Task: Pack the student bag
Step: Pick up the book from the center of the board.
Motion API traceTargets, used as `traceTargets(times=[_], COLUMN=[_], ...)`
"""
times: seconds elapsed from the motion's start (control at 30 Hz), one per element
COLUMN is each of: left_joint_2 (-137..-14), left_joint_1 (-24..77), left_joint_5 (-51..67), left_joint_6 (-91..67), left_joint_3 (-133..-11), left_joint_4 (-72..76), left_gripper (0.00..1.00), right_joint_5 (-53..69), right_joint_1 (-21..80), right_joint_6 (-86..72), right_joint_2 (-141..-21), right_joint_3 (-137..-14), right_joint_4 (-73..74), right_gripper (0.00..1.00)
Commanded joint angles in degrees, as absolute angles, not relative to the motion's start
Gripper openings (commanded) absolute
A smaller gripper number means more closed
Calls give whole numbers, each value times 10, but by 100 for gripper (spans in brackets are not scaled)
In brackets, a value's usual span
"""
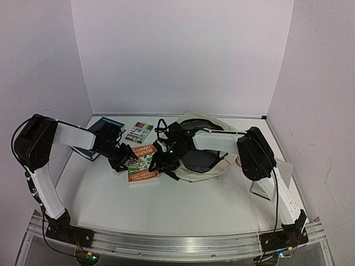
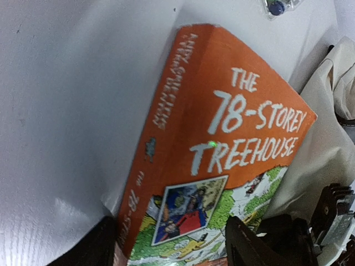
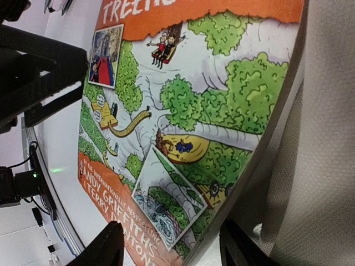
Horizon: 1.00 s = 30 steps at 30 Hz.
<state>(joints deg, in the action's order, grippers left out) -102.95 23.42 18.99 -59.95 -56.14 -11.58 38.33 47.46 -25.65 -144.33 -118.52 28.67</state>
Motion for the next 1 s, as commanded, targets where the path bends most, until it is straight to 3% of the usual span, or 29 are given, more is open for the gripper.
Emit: traceTargets(times=[0.0,0.17,0.27,0.37,0.53,0.63,0.8,0.97], left_joint_2=[-1045,-987,-937,-892,-812,-765,-679,-640], left_joint_1=[236,237,237,236,234,232,221,211], left_joint_5=[257,262,252,240,213,196,176,191], left_joint_6=[-617,-605,-598,-600,-616,-628,-642,-640], left_joint_3=[-549,-539,-525,-499,-450,-424,-408,-404], left_joint_4=[-21,-19,-45,-63,-68,-70,-98,-116], left_gripper=[63,56,55,59,81,89,95,95], right_joint_5=[452,492,498,501,520,535,548,569], right_joint_1=[478,476,471,465,454,446,438,439], right_joint_6=[-281,-319,-341,-353,-387,-417,-428,-432], right_joint_2=[-1453,-1430,-1411,-1389,-1356,-1327,-1295,-1277], right_joint_3=[-1213,-1220,-1227,-1224,-1212,-1199,-1191,-1185], right_joint_4=[242,183,165,155,125,87,59,39], right_gripper=[45,11,0,0,0,0,0,0])
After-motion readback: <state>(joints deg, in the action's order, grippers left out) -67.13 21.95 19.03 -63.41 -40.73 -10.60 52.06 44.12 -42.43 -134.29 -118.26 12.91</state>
